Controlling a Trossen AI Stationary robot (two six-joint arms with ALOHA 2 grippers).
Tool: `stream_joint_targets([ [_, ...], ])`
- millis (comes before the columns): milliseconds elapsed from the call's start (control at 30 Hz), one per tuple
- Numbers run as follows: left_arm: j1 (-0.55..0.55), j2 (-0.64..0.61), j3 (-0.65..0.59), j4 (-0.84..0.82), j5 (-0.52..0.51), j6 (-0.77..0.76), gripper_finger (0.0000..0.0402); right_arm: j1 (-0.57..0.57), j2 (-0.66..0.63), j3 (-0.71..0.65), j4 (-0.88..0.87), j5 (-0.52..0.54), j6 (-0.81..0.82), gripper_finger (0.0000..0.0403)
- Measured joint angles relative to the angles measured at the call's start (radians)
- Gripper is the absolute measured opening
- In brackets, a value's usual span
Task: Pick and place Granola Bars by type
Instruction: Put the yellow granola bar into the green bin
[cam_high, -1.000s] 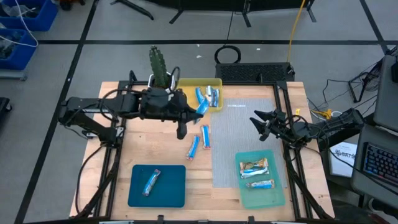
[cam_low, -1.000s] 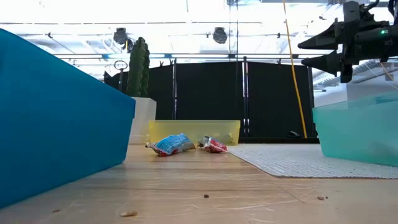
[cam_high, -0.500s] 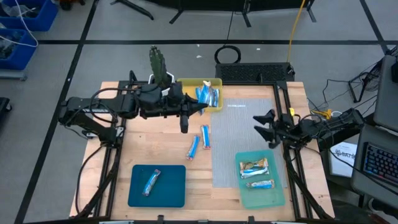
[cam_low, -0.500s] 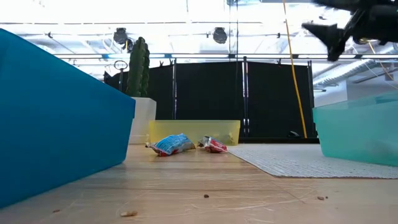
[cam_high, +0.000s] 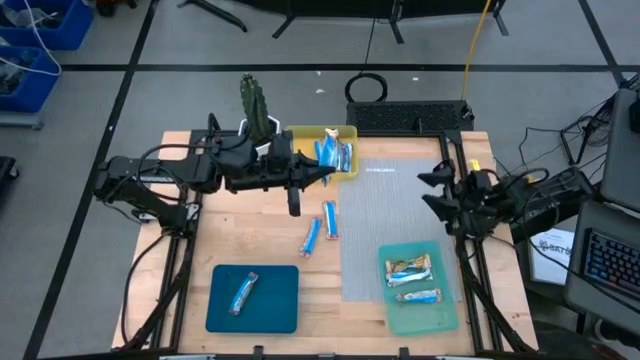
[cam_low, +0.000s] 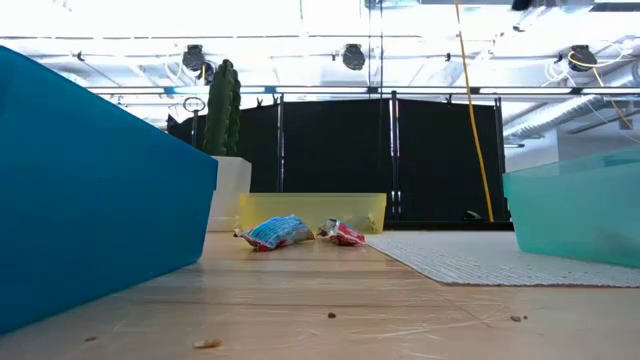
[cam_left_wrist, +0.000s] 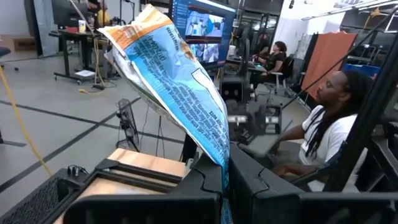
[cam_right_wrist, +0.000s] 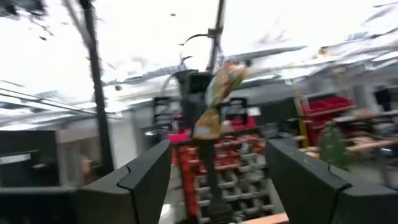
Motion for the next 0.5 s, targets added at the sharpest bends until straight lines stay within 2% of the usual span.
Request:
stream_joint_targets([
  [167, -0.006, 0.0, 0.0, 0.039, 0.001, -0.006, 0.0006, 0.0, 0.11, 0.163, -0.117, 0.137, -0.022, 0.0251],
  [233, -0.008, 0.0, 0.0, 0.061, 0.001, 0.002, 0.0006, 0.0, 0.153, 0.228, -0.176, 0.161, -0.041, 0.0251],
  [500, -0.009, 0.0, 0.0, 0.09, 0.028, 0.008, 0.0006, -0.001, 0.294, 0.46, -0.363, 0.166, -0.088, 0.0251],
])
